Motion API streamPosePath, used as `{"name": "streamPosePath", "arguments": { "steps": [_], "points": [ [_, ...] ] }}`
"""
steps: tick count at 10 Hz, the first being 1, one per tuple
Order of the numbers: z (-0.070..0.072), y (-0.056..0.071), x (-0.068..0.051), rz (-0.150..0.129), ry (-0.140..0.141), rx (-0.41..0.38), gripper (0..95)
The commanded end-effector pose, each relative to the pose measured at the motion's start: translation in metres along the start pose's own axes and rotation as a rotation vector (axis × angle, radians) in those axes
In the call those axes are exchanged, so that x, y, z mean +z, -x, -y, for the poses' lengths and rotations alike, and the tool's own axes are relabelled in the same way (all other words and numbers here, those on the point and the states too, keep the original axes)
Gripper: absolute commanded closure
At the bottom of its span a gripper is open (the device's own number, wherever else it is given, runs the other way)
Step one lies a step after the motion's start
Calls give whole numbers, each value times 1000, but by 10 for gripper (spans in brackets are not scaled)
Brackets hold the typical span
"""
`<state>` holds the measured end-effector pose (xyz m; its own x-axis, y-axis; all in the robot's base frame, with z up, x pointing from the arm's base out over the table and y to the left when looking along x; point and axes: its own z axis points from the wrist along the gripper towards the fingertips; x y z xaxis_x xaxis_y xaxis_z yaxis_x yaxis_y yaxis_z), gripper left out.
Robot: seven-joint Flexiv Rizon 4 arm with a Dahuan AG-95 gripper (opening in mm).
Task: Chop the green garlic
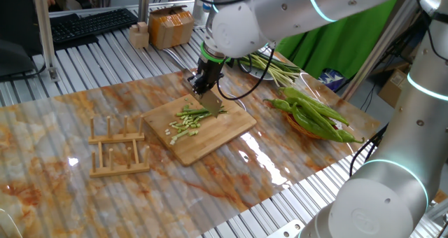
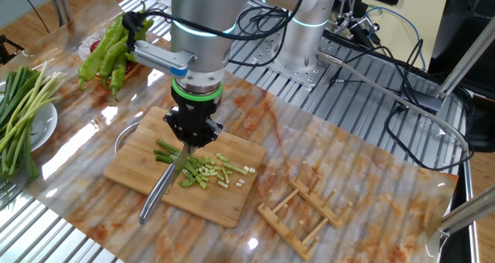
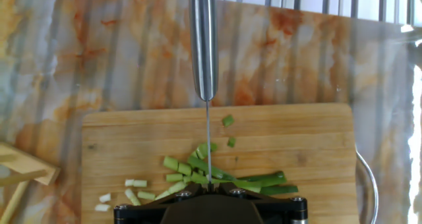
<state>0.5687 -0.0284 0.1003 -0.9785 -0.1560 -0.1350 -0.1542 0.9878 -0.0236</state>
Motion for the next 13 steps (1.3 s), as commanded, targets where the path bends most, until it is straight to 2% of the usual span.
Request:
{"name": "streamPosePath", "arguments": {
  "steps": [1,9,13],
  "points": [
    [0,-2,2,-3,2,-3,950],
    [-2,-13,20,6,10,3,950],
    [-3,-15,23,6,10,-4,950]
  ]
}}
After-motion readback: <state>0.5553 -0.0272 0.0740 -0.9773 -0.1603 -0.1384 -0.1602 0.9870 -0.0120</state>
